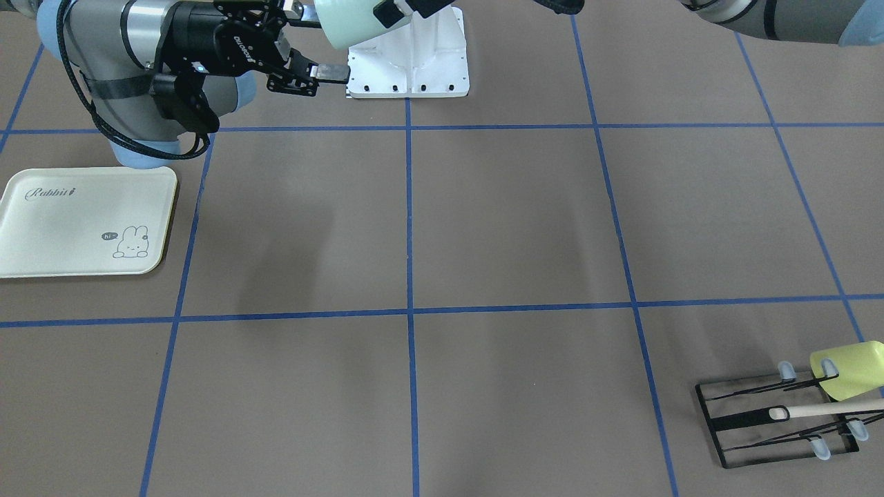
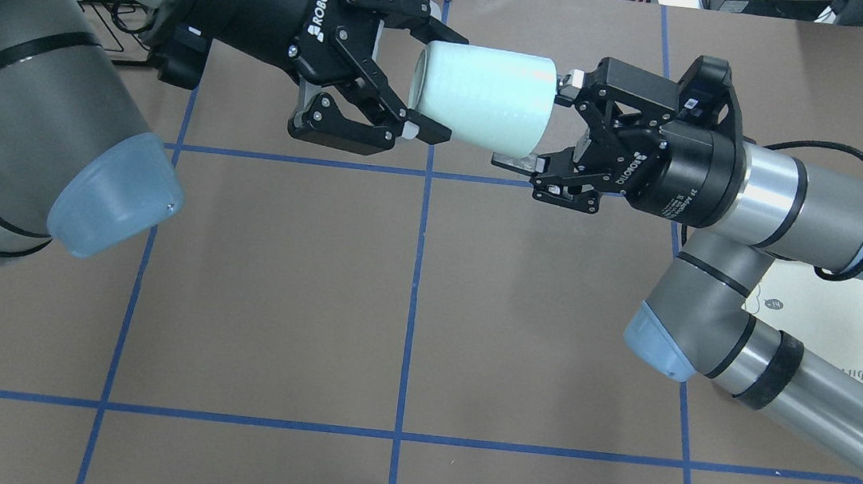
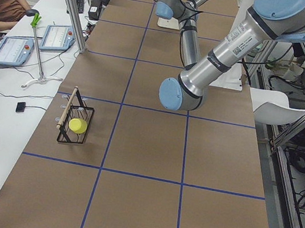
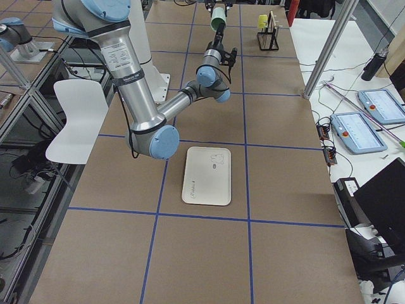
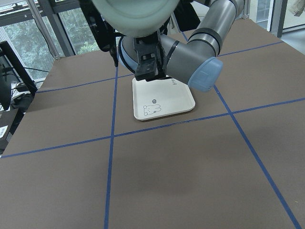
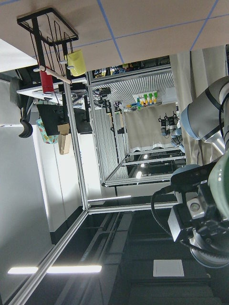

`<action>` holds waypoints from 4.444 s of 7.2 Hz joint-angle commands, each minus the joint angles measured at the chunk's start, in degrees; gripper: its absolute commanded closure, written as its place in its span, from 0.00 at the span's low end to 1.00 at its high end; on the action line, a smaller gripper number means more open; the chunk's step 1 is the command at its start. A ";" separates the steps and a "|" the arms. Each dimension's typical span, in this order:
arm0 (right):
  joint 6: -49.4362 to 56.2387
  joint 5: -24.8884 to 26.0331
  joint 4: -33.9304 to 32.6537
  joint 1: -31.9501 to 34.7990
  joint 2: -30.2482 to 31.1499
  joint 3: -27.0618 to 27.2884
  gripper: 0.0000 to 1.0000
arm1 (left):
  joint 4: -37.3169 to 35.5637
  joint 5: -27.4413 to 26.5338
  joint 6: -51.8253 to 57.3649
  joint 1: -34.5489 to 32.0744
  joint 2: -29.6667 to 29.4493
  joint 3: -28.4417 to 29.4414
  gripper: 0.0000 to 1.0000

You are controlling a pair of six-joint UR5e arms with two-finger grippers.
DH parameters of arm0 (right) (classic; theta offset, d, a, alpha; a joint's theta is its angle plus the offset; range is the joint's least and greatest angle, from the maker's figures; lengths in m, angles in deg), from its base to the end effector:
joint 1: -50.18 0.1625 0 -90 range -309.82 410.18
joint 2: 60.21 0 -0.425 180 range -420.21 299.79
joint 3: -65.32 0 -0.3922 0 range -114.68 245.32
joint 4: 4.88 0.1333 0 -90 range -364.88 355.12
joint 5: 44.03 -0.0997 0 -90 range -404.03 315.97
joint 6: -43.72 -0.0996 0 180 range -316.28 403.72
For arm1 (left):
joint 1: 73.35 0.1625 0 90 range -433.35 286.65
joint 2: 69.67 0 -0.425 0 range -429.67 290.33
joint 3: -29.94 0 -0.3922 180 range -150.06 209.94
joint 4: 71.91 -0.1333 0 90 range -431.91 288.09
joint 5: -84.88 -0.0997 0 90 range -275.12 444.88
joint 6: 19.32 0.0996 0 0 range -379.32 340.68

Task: Left arm grabs green cup and hands to right arm on tray

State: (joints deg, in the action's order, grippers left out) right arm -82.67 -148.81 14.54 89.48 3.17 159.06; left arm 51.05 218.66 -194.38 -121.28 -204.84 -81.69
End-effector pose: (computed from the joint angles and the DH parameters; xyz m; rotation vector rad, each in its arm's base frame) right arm -0.3301 -0.4096 0.2063 -0.0534 -2.4220 0.2958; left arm 0.2938 -0.4216 -0.0088 -1.0972 1.4418 -1.0511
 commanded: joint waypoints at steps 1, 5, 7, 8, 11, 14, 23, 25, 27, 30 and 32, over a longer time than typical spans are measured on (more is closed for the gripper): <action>0.00 0.02 0.00 -0.37 -0.01 -0.05 0.20 | 0.00 -0.18 -0.02 0.11 -0.01 0.18 0.82; 0.00 0.02 0.09 -0.45 -0.09 0.30 0.30 | 0.00 -0.19 -0.02 0.29 -0.09 0.54 0.82; 0.00 0.02 0.44 -0.54 -0.09 0.30 0.41 | 0.00 -0.19 -0.02 0.38 -0.09 0.54 0.82; 0.00 0.02 0.44 -0.46 -0.09 0.30 0.43 | 0.00 -0.19 -0.02 0.38 -0.09 0.54 0.82; 0.00 0.11 0.44 -0.45 -0.27 0.56 0.45 | 0.00 -0.27 -0.02 0.38 -0.18 0.63 0.82; 0.00 0.28 0.44 -0.54 -0.44 0.65 0.49 | 0.00 -0.27 -0.02 0.38 -0.27 0.89 0.82; -0.35 0.28 0.52 -0.45 -0.18 0.74 1.00 | 0.44 -0.19 2.87 0.38 -0.18 0.98 0.00; -0.35 0.28 0.79 -0.45 0.26 0.65 1.00 | 0.53 -0.19 3.23 0.29 -0.01 0.89 0.00; 0.00 0.37 0.61 -0.02 1.39 0.04 1.00 | 0.53 -0.19 5.08 0.03 0.08 0.98 0.00; 3.92 -1.38 -0.26 7.88 2.98 -5.47 1.00 | 0.44 -0.19 8.49 -0.15 0.17 1.07 0.00; 16.54 -11.00 -8.38 12.96 3.33 -9.71 1.00 | -0.43 -0.19 18.03 -0.24 0.17 2.72 0.00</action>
State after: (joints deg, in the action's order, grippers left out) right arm -73.51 -153.97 11.60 99.09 6.31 151.56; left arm 51.05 218.47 -181.86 -121.45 -204.67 -80.19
